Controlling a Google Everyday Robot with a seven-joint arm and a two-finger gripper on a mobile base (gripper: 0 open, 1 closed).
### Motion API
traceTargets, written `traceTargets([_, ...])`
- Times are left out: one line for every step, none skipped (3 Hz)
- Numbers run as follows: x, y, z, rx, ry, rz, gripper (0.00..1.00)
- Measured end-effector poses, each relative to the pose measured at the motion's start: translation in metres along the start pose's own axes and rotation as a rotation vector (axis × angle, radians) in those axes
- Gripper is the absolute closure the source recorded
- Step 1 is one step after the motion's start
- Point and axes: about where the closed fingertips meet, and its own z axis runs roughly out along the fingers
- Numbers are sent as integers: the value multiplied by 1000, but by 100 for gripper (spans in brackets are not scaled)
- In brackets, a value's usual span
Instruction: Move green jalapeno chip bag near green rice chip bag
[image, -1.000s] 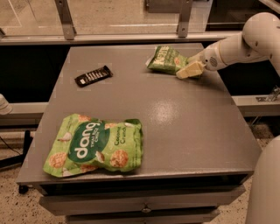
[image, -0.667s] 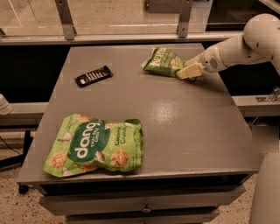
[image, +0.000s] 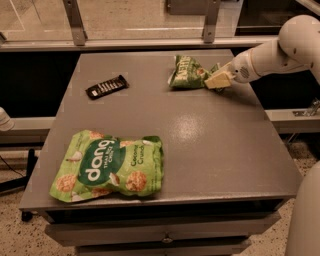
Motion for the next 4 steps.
traceTargets([0,0,0,0,0,0,100])
traceTargets([-1,1,-1,-1,0,0,100])
traceTargets([-19,15,-35,-20,5,-29,100])
traceTargets([-63,41,-112,-36,8,-107,100])
